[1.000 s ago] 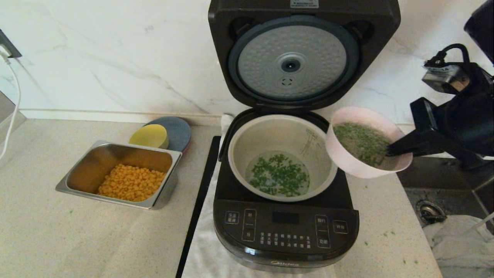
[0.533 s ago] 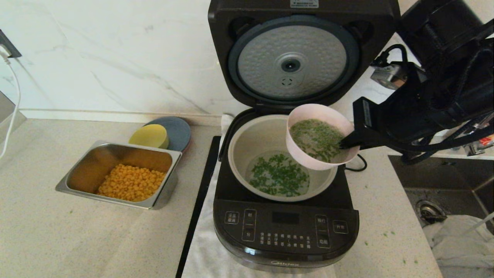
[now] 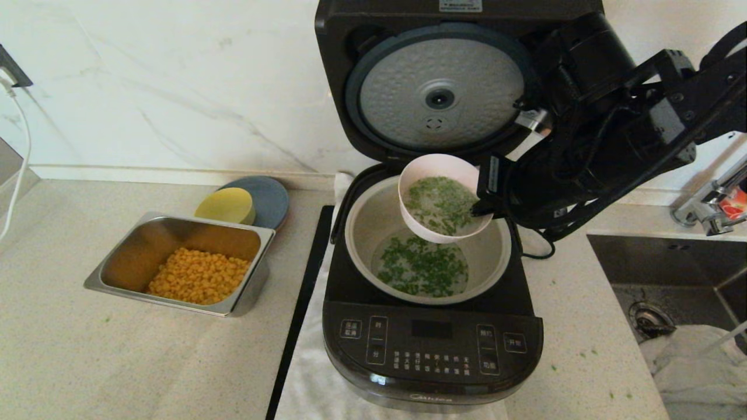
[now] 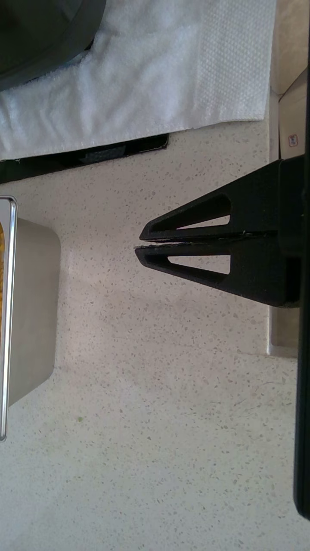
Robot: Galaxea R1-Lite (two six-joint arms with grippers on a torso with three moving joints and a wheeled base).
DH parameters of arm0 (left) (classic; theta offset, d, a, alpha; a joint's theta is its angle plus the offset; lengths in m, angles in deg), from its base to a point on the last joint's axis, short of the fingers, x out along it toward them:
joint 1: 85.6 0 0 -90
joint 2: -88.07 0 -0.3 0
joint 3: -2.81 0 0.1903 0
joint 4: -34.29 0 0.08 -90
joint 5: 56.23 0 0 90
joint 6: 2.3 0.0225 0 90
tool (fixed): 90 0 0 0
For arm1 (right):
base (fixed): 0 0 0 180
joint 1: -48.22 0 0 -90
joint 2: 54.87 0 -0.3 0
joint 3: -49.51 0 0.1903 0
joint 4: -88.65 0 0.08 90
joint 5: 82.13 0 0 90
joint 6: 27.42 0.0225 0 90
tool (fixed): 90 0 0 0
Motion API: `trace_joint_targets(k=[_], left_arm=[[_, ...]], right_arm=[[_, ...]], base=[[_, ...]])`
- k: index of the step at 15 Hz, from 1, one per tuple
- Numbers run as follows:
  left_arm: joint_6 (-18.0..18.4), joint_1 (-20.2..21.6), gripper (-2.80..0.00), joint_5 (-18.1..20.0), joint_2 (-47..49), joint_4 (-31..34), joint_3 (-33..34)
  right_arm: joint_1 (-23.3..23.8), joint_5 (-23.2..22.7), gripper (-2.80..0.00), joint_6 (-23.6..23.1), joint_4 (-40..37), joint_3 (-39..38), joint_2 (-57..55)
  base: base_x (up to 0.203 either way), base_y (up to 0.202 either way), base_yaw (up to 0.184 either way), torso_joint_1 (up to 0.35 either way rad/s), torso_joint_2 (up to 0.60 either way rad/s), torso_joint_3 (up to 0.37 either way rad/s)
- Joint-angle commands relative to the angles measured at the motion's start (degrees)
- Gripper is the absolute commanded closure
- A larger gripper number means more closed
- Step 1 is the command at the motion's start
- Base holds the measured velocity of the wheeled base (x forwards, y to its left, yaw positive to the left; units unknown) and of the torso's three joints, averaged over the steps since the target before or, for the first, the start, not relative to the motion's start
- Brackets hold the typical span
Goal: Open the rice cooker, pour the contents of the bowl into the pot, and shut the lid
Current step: Pour the water from the bowl into the rice cooker
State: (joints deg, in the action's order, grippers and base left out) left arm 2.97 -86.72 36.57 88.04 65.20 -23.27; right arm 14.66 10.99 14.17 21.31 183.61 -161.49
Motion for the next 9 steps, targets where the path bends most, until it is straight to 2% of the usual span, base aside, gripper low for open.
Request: trace_joint_targets(k=[1, 4, 7, 9], left_arm=[[0.0, 0.0, 0.00, 0.0, -0.1, 0.0, 0.0], [0.1, 0.0, 0.00, 0.0, -0.1, 0.0, 0.0], [0.0, 0.0, 0.00, 0.0, -0.1, 0.1, 0.0], [0.1, 0.0, 0.00, 0.0, -0.1, 0.0, 0.0]], right_arm=[[-0.6, 1.9, 0.00, 0.3, 2.1, 0.0, -2.7], [-1.3, 6.7, 0.00, 0.2, 6.0, 0.0, -4.2], [-2.2, 8.5, 0.00, 0.2, 8.2, 0.0, -4.3], [-2.8, 13.3, 0.00, 0.0, 9.2, 0.0, -5.0]], base=[[0.000, 0.000, 0.000, 0.000, 0.00, 0.000], [0.000, 0.000, 0.000, 0.000, 0.00, 0.000], [0.000, 0.000, 0.000, 0.000, 0.00, 0.000], [0.000, 0.000, 0.000, 0.000, 0.00, 0.000]])
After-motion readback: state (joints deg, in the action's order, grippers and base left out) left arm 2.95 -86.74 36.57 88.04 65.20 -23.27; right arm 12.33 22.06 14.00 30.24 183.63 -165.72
